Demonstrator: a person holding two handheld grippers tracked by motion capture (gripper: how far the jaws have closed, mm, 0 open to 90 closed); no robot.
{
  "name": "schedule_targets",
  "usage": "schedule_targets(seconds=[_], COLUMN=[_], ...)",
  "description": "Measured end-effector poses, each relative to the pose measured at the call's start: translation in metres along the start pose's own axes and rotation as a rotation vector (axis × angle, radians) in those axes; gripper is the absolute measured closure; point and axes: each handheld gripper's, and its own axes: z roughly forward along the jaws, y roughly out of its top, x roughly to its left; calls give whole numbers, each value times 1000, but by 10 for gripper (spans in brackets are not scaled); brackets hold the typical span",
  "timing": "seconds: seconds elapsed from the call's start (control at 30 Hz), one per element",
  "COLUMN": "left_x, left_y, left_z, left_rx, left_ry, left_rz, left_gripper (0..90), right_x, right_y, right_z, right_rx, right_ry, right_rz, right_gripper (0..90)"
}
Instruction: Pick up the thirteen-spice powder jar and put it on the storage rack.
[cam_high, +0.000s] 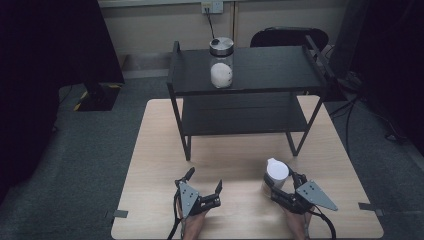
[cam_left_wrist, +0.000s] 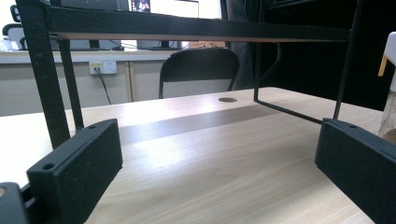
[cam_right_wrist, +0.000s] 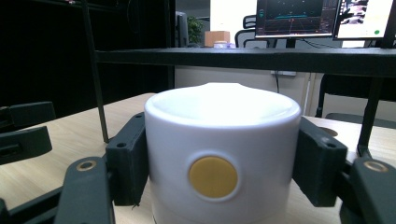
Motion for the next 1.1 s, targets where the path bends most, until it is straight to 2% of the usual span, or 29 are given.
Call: schedule_targets(seconds=[1.1], left_x=[0], left_y=[0], left_z=[0], left_rx=[0], left_ry=[0], left_rz=[0], left_gripper=[3], right_x=[-9], right_y=[53], right_z=[0], right_rx=[-12], right_ry=[39], right_rz=[-36], right_gripper=[305])
